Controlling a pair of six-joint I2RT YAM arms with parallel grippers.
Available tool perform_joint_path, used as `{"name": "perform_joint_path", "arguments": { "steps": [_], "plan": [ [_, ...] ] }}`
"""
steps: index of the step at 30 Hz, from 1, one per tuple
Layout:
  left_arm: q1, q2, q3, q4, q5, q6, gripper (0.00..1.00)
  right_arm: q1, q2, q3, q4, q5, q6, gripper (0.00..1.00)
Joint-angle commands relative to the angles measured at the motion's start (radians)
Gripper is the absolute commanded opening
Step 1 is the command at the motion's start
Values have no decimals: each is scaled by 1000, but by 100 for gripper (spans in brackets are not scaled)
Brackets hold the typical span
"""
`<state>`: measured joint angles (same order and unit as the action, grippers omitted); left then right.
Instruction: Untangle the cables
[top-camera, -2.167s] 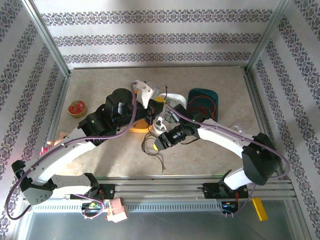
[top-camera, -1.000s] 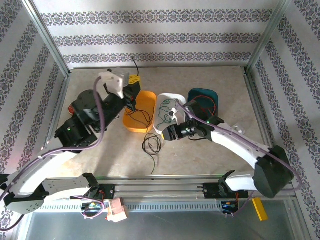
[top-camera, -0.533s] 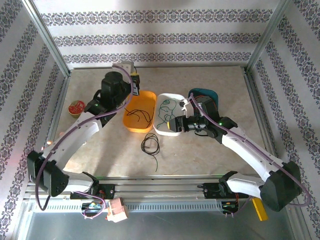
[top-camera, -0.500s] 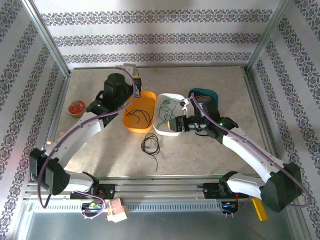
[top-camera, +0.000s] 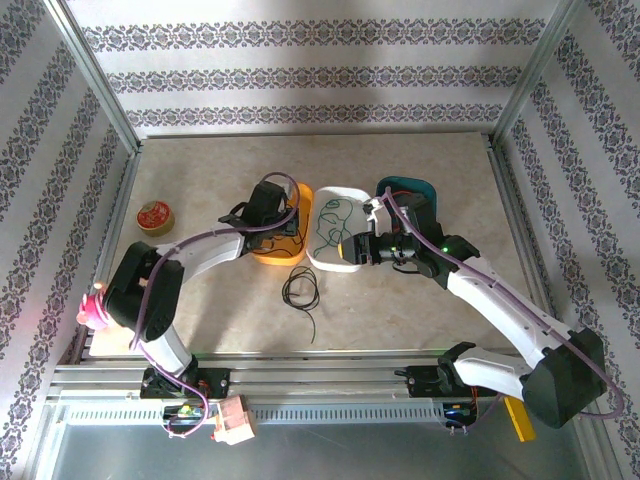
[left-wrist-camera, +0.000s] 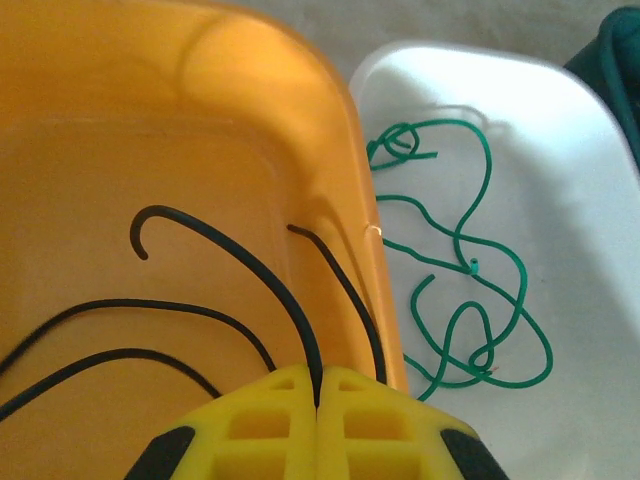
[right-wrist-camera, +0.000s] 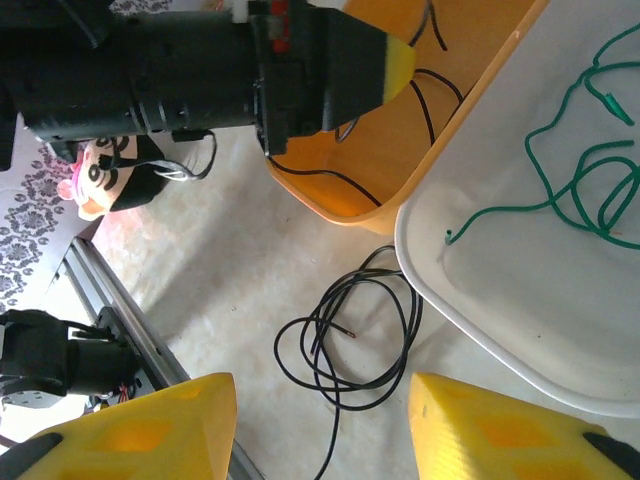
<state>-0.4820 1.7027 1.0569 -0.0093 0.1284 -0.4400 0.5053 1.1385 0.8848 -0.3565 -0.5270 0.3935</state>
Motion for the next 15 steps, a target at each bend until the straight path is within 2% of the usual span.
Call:
{"name": "perform_joint_path", "arguments": {
  "steps": [1,9,15],
  "plan": [
    [8,38,67,68,40,-36,0,-15,-3,19,-18,20,-14,49],
    [7,212,252,92,70,-1,0,-34,-13,15,-40,22,-15,49],
    [7,199,251,25,-57,3,0,-43,-25,9,-50,26,-19,49]
  ]
}}
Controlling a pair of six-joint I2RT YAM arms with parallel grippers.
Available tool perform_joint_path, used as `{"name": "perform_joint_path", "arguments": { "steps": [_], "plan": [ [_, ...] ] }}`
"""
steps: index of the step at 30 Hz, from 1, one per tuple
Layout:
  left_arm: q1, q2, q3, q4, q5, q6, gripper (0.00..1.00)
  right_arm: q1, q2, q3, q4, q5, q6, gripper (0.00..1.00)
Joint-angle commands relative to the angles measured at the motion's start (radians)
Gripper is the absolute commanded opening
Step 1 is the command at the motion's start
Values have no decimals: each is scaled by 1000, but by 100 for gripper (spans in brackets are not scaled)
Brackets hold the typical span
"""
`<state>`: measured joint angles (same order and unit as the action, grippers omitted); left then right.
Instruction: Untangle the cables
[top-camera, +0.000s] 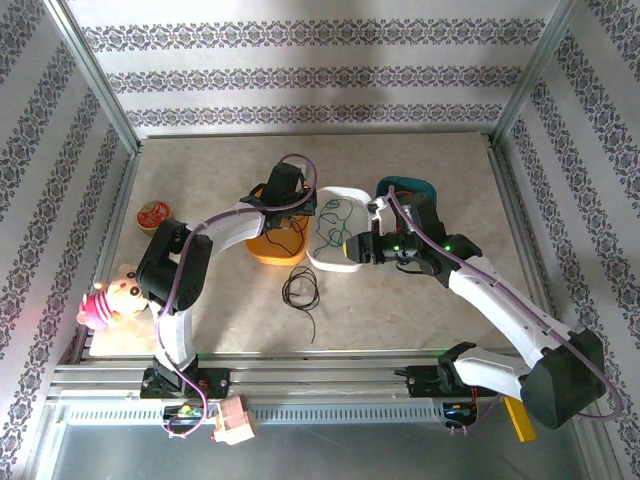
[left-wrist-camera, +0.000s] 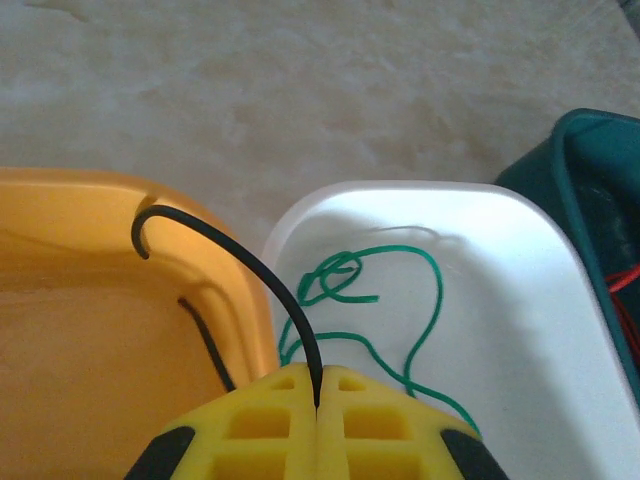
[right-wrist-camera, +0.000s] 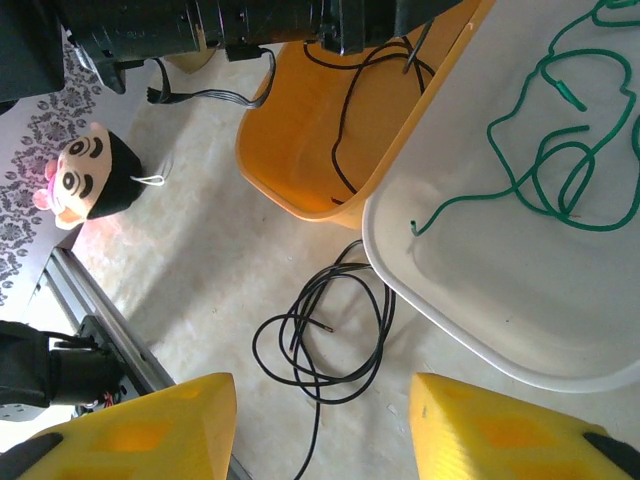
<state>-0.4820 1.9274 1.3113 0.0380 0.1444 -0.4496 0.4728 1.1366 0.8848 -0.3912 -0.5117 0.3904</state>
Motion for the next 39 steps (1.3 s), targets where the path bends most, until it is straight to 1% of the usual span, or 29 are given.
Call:
{"name": "perform_joint_path", "arguments": {
  "steps": [1,3,4,8,9,11,13,17,19,22,26,29,31,37,39],
  "plan": [
    [7,-43,-20,-30,-100,11,0,-13,-24,7,-17,8,-18,49],
    [8,-93,-56,-56,-162,3,1,-17,-22,2,-17,1,-21,49],
    [7,-115,-71,-70,-179,3,8,-19,-20,2,-15,-3,-23,49],
    [3,-233,-118,-135,-215,19,58,-19,-12,3,-4,-14,-21,49],
    [-4,-272,-126,-164,-229,31,67,-20,-12,3,1,-14,-19,49],
    [-30,-343,-137,-227,-274,62,76,-20,-14,1,7,-9,-17,49],
    [-61,-416,-159,-298,-322,77,80,-21,-17,-2,11,-3,-15,49],
    [-132,-555,-252,-406,-337,73,82,-23,-19,-13,20,6,-15,49],
    [-169,-599,-303,-450,-313,52,82,-24,-12,-15,24,10,-16,49],
    [-227,-630,-385,-507,-267,-25,82,-23,6,-12,31,21,-11,49],
    [-286,-620,-474,-516,-221,-98,80,-23,17,-11,41,39,0,48],
    [-303,-595,-530,-452,-130,-140,77,-24,23,-9,37,50,-1,48],
    [-305,-573,-557,-404,-86,-163,71,-24,25,-10,32,51,-5,48],
    [-305,-517,-542,-438,-79,-154,62,-25,9,-16,23,62,-5,48],
    [-305,-506,-543,-437,-60,-154,61,-25,5,-21,22,67,-7,48]
  ]
}}
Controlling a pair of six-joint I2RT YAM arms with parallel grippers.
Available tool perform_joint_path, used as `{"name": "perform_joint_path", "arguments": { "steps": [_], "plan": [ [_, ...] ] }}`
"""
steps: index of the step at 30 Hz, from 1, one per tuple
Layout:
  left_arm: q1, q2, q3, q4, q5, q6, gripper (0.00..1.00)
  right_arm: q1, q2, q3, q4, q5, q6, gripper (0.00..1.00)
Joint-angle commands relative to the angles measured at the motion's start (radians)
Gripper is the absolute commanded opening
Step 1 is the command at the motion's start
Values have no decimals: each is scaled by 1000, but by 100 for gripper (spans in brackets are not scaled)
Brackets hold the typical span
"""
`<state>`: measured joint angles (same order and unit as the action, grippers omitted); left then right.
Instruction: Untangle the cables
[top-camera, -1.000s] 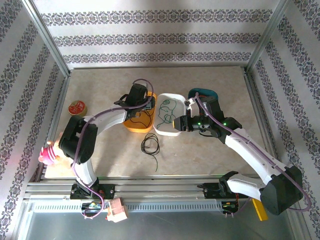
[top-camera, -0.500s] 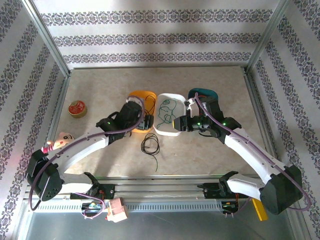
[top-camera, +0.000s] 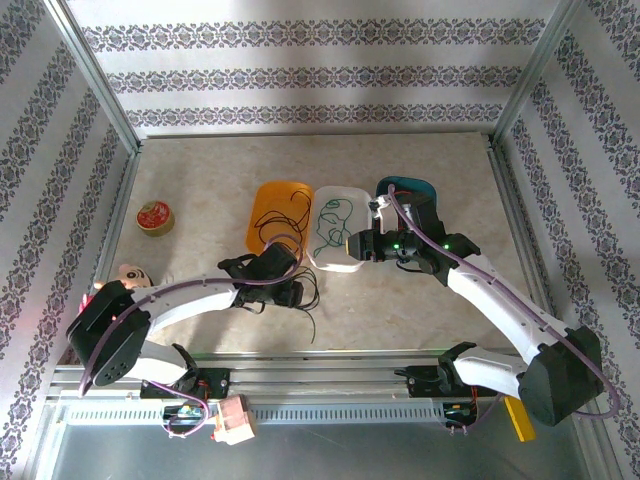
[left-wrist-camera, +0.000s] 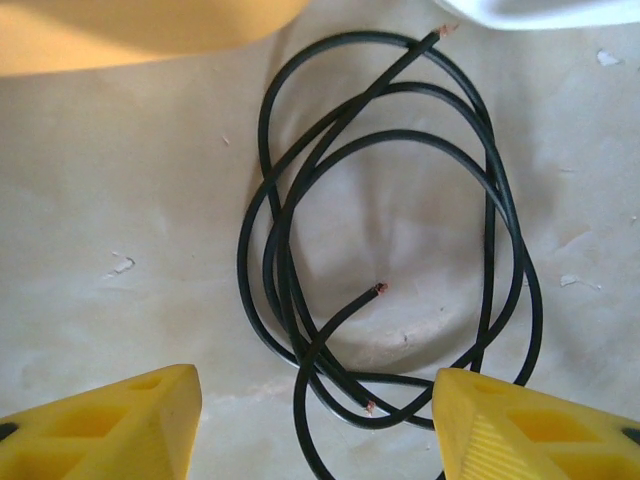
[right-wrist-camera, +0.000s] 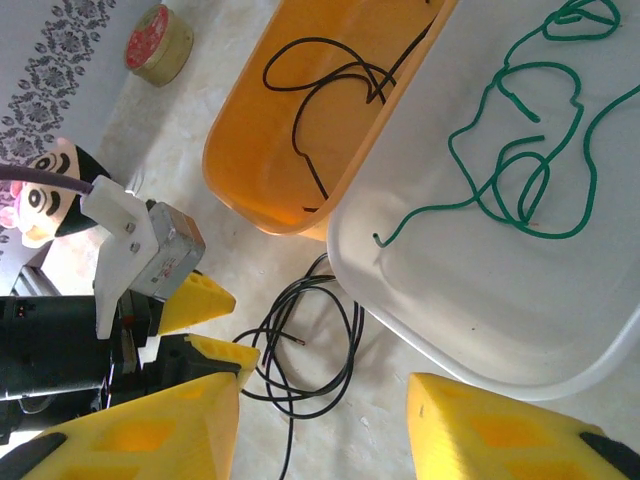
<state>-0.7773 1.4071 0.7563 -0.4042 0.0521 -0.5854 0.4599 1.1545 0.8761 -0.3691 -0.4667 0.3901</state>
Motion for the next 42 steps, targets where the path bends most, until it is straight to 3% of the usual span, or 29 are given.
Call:
{"name": "perform_joint_path", "arguments": {
  "steps": [1,7,13,16,24,31,36,42],
  "plan": [
    [-10,23,12,7,43,-19,59,-12,-13,-15,-1,23,-6,48],
    [-11,62,34,-35,64,-33,45,-13,-15,-22,3,25,-3,48],
    [-11,80,75,-87,66,-37,10,-15,-15,-14,-2,23,-5,48],
    [-15,50,120,-125,27,-29,2,-15,-18,-11,-2,22,-5,48],
    [-60,-158,182,-71,-26,129,0,-21,-13,-5,6,24,-2,48],
    [-60,-317,161,-12,101,268,0,-32,-15,-11,27,11,12,48],
    [-60,-378,124,36,94,264,0,-22,3,-11,40,-180,-11,48],
    [-60,-436,77,174,130,254,0,93,80,4,10,-411,-54,48]
  ]
}}
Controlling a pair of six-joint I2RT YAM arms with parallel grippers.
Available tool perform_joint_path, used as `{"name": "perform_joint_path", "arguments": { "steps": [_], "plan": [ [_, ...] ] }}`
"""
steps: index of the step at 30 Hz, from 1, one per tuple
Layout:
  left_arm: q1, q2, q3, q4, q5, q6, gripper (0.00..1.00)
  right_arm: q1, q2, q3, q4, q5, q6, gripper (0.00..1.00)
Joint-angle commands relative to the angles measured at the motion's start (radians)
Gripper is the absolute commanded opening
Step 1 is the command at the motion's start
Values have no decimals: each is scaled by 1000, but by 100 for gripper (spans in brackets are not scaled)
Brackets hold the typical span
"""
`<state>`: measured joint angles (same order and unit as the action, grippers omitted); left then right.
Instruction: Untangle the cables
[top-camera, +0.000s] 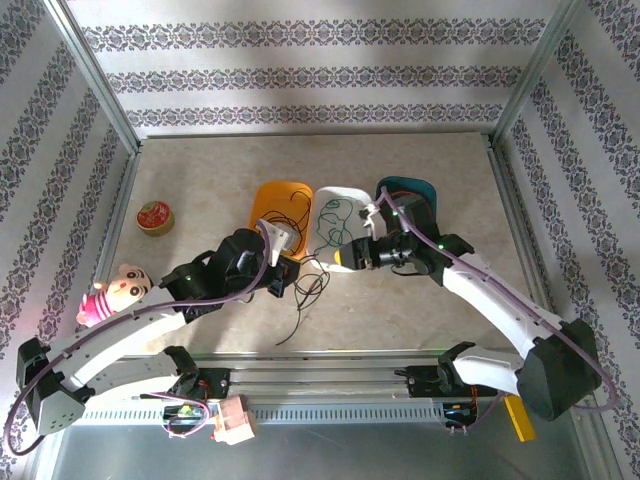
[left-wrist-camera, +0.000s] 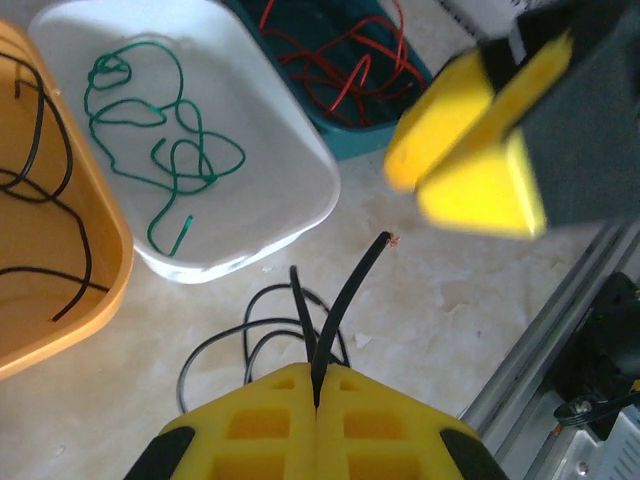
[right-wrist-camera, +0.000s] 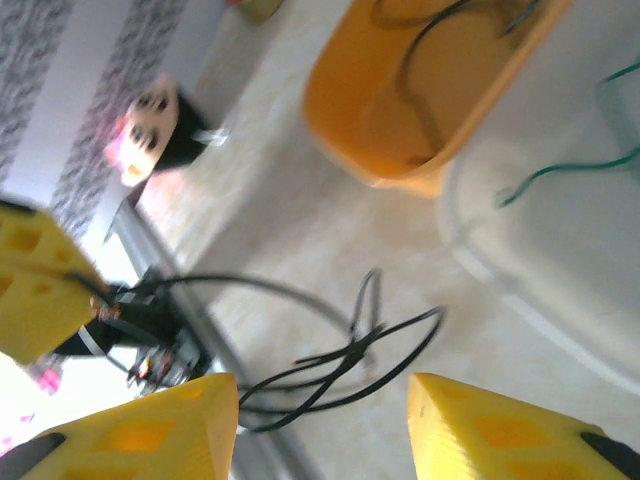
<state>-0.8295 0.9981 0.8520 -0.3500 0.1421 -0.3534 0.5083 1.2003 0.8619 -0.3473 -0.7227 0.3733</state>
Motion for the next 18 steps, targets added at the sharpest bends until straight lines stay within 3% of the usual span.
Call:
{"name": "perform_joint_path", "arguments": {
  "steps": [1,15,18],
  "plan": [
    [-8,-30,-25,135,56,26,0,65,44,19,-10,-142,-39,48],
    [-8,-18,-20,121,104,27,0,76,87,34,79,17,19,50],
    [-8,-32,-17,136,119,28,0,64,74,14,79,124,40,50]
  ]
}}
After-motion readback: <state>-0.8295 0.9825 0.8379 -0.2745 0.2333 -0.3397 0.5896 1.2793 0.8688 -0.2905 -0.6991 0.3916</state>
